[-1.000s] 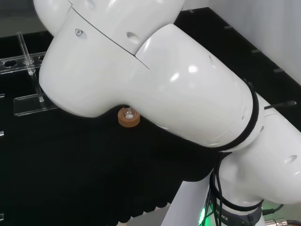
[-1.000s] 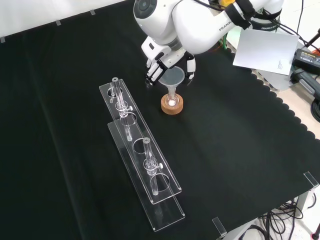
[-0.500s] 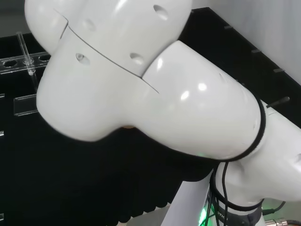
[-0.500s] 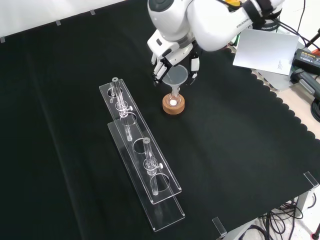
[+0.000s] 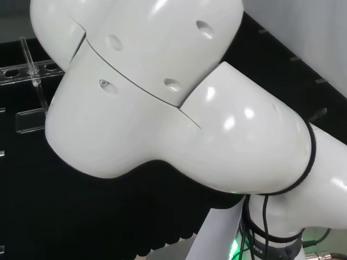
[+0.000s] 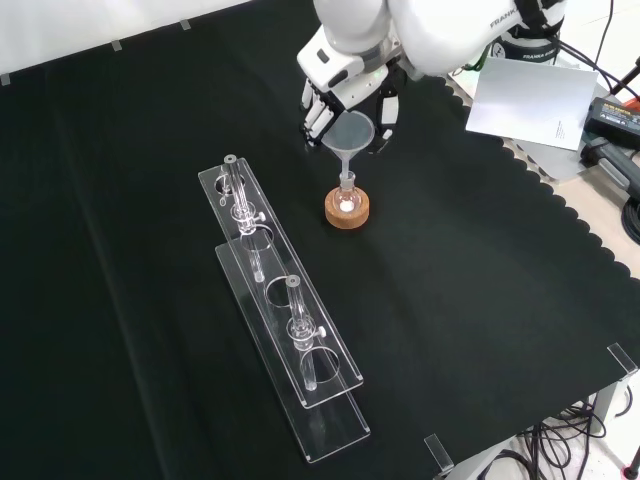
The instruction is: Remove the funnel from the round-bottom flask.
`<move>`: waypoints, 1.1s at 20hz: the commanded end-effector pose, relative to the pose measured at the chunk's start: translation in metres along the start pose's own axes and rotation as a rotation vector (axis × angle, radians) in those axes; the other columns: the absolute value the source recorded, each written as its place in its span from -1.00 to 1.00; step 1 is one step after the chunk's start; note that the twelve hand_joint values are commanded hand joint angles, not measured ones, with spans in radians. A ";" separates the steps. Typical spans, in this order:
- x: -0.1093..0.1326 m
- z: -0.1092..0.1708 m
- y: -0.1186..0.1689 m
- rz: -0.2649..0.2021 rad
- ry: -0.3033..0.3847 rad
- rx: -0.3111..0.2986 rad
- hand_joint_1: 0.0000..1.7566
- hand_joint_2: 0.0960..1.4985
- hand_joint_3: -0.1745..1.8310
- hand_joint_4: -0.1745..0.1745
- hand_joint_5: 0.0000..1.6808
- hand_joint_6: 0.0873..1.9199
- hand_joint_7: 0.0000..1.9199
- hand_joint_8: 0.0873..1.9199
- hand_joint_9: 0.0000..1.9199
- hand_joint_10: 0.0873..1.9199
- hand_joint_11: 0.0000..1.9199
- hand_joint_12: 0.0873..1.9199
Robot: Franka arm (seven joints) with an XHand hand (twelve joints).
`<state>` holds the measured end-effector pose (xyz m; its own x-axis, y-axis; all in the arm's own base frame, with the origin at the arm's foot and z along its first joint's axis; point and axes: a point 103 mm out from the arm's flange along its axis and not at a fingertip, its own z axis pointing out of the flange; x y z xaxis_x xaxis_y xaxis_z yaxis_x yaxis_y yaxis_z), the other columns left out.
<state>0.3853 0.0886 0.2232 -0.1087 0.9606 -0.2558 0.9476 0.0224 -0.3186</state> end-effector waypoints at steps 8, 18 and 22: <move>-0.008 -0.048 -0.035 0.025 0.001 -0.065 0.11 -0.10 -0.27 -0.16 -0.14 -0.45 -0.20 -0.38 0.39 -0.94 0.07 -0.06; -0.019 -0.091 -0.044 0.062 0.015 -0.084 0.11 -0.10 -0.27 -0.16 -0.15 -0.44 -0.21 -0.39 0.39 -0.95 0.08 -0.06; -0.035 -0.104 -0.044 0.086 0.021 -0.103 0.11 -0.11 -0.27 -0.15 -0.16 -0.43 -0.21 -0.39 0.39 -0.95 0.08 -0.06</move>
